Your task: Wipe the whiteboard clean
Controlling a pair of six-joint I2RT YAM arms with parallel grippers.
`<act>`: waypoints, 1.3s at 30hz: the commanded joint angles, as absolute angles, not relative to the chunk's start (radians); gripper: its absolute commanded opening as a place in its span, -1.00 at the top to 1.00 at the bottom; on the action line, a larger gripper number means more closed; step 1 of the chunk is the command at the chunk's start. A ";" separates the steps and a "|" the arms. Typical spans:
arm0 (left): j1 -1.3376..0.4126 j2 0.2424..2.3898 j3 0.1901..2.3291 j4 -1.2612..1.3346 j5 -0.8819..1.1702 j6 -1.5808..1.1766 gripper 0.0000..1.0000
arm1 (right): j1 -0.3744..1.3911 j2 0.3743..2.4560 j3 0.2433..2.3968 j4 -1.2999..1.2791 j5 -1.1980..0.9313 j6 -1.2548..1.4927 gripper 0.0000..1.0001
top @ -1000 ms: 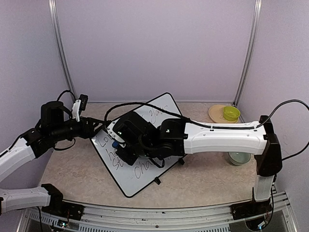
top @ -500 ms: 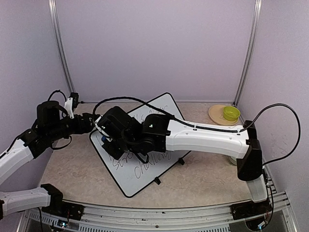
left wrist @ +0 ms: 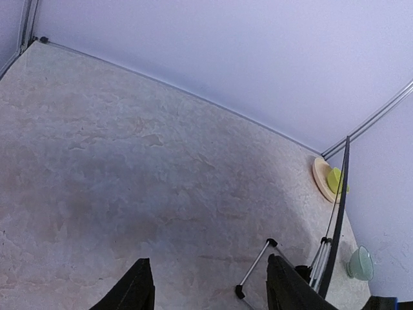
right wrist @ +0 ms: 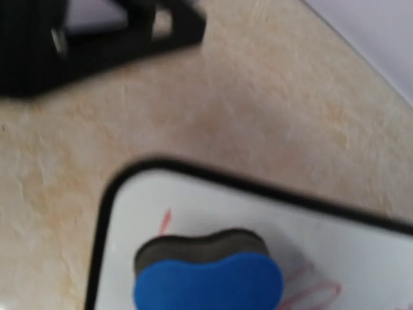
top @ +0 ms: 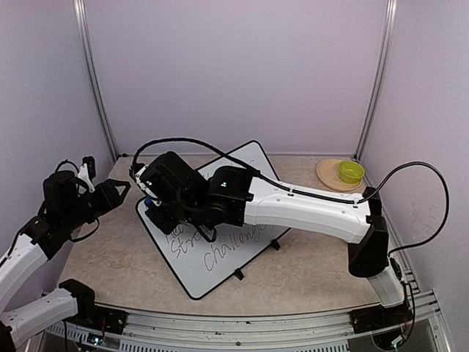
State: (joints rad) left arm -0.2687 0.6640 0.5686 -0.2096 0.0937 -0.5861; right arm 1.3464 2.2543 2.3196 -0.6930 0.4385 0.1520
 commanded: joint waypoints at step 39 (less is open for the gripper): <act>-0.357 0.767 0.560 -0.064 0.368 -0.572 0.22 | 1.334 1.979 1.974 -0.630 0.505 0.195 0.53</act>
State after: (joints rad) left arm -0.3649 0.7605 0.5472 -0.0658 0.2996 -0.5938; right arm 1.3437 2.0216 2.0037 -0.6605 0.4850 0.1783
